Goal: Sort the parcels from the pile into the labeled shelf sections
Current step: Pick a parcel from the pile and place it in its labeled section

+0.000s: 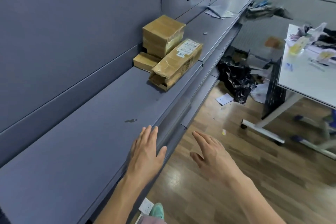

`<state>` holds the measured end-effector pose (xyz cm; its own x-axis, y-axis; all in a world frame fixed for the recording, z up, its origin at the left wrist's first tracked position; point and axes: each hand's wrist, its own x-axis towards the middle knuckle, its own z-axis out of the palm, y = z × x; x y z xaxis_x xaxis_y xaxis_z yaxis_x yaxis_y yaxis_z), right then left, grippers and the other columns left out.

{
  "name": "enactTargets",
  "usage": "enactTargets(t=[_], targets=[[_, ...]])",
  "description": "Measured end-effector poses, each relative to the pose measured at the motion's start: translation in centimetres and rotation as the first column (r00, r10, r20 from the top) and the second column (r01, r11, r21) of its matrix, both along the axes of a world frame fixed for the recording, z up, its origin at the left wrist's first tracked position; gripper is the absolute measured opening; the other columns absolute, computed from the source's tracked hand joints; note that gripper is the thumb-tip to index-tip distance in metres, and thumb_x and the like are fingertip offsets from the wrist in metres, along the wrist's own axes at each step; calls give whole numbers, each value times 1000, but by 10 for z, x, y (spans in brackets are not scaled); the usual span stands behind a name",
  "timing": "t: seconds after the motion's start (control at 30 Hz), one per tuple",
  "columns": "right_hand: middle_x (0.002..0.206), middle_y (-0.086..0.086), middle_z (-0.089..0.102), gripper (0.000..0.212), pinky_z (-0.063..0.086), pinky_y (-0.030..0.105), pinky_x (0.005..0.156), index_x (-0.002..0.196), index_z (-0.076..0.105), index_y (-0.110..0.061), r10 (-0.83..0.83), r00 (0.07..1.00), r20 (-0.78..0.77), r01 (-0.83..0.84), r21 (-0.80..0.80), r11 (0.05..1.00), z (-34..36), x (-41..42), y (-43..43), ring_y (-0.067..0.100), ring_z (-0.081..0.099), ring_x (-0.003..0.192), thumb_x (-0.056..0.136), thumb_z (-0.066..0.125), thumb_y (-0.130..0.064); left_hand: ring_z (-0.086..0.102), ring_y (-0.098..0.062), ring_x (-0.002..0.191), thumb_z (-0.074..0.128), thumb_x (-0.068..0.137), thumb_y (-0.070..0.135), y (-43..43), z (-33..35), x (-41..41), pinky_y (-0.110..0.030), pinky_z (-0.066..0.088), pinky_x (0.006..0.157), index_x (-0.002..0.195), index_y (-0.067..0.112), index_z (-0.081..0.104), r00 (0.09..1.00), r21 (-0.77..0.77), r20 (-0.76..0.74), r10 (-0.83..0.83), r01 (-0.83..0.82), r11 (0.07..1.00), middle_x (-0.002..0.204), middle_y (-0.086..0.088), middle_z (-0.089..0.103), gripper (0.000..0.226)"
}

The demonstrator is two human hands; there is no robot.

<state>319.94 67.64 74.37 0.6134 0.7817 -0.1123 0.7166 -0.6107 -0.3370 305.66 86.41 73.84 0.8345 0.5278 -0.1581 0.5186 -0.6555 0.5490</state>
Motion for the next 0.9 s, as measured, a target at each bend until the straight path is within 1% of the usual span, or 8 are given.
enactTargets(t=[0.13, 0.33, 0.4, 0.57, 0.7, 0.77, 0.9], targets=[[165, -9, 25, 67, 15, 27, 123, 161, 22, -24, -8, 999, -39, 8, -6, 1000, 2, 29, 13, 11, 21, 152, 102, 48, -45, -11, -12, 158, 39, 108, 47, 15, 4, 28, -32, 2, 126, 165, 24, 1, 1000, -7, -3, 4, -4, 1000, 173, 3, -4, 72], [165, -9, 24, 69, 18, 30, 125, 161, 19, -25, 25, 998, -49, -24, 15, 1000, 1, 92, 34, 11, 20, 152, 102, 48, -46, -9, -13, 159, 39, 107, 50, 31, 2, 79, -35, 5, 127, 165, 28, 1, 997, -32, -24, 69, -70, 997, 173, 2, -4, 73], [165, -10, 23, 69, 18, 29, 124, 161, 19, -26, 49, 997, -52, -48, 22, 999, -1, 116, 39, 11, 20, 152, 102, 47, -47, -9, -13, 159, 40, 106, 51, 33, 0, 98, -36, 7, 127, 165, 29, 1, 995, -45, -25, 102, -103, 994, 173, 3, -3, 74], [165, -12, 23, 69, 17, 27, 122, 161, 17, -28, 130, 989, -68, -129, 19, 991, -9, 198, 42, 9, 20, 151, 102, 48, -47, -4, -15, 159, 41, 106, 51, 32, -4, 160, -36, 11, 126, 165, 31, 2, 968, -52, -1, 250, -249, 967, 173, 3, 1, 73], [165, -12, 22, 69, 16, 26, 121, 161, 17, -28, 200, 977, -69, -202, -18, 979, -6, 269, 40, 10, 20, 151, 102, 46, -48, 4, -17, 159, 42, 104, 55, 19, 1, 203, -39, 18, 125, 164, 33, 3, 920, -81, 20, 391, -388, 918, 173, 2, 6, 75], [166, -11, 22, 68, 19, 27, 121, 161, 17, -27, 244, 967, -70, -246, -22, 969, -1, 299, 46, 11, 22, 151, 102, 45, -46, 6, -18, 159, 41, 103, 57, 13, 5, 220, -40, 21, 125, 164, 34, 2, 898, -80, 17, 440, -438, 896, 173, 2, 7, 76], [165, -9, 24, 68, 22, 29, 122, 161, 19, -25, 323, 943, -84, -323, 19, 946, 8, 338, 70, 13, 23, 151, 103, 46, -47, 8, -18, 159, 41, 103, 58, 9, 10, 240, -40, 20, 126, 164, 34, 2, 858, -80, 10, 514, -512, 855, 173, 1, 8, 76]])
